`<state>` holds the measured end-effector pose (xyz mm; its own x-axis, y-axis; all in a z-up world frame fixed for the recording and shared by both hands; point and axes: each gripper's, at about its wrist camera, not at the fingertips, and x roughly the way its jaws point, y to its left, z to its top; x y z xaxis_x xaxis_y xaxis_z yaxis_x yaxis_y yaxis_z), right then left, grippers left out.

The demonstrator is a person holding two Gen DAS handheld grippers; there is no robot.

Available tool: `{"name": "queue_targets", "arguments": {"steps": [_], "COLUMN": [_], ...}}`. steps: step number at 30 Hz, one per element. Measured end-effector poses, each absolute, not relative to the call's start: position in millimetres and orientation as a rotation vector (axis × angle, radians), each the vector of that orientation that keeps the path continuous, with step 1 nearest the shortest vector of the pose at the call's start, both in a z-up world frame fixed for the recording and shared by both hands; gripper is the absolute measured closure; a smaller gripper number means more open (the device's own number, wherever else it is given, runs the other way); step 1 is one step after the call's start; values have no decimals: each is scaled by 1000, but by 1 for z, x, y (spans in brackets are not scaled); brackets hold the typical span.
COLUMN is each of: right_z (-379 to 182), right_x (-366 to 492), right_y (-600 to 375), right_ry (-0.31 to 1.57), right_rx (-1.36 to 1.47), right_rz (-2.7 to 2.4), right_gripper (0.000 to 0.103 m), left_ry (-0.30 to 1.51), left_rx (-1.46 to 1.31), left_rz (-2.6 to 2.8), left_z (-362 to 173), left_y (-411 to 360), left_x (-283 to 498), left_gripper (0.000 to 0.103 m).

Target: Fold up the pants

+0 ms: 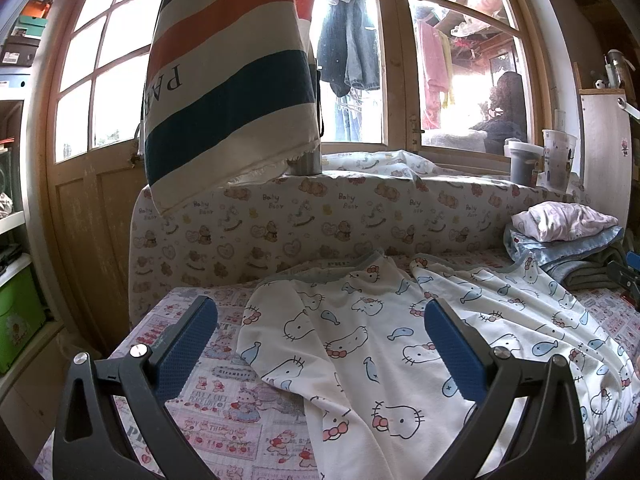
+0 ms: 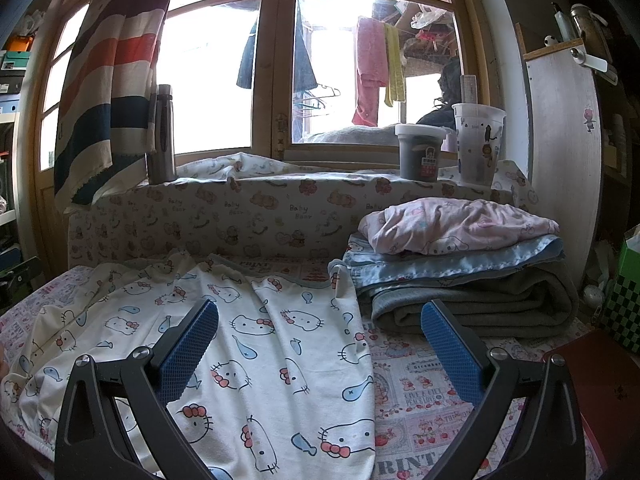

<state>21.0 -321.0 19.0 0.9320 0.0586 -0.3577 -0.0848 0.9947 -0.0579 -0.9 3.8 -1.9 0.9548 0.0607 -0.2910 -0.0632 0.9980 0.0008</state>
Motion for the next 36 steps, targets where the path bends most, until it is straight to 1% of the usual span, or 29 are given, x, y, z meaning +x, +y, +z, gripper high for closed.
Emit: {"name": "queue_targets", "arguments": {"steps": [36], "right_z": [18], "right_x": [21], "right_y": [-322], "right_ry": [362], "right_rx": [-74], "right_rz": [67], "right_gripper": [1], "left_ry": [294], "left_rx": [-11], "left_rz": [73], "left_z": [-1], "left_y": [6], "left_x": [-3], "left_gripper": [0]}}
